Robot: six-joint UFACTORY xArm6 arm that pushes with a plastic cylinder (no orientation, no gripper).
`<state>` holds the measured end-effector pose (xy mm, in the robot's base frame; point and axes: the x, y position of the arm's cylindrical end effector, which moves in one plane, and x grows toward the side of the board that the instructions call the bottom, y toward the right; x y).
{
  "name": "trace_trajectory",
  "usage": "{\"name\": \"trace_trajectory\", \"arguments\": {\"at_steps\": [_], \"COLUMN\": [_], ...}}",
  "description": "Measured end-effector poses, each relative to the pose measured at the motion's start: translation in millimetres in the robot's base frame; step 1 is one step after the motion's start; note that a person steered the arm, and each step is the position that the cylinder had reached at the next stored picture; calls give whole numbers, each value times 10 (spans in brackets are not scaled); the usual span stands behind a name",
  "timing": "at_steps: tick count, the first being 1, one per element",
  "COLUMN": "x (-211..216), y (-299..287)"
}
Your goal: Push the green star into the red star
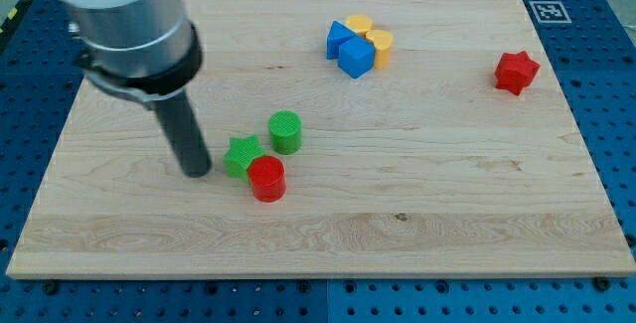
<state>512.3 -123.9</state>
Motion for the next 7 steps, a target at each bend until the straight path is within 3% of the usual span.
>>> {"name": "trace_trajectory", "arguments": {"at_steps": [5, 7], "x": [-31, -393], "y": [2736, 3065]}}
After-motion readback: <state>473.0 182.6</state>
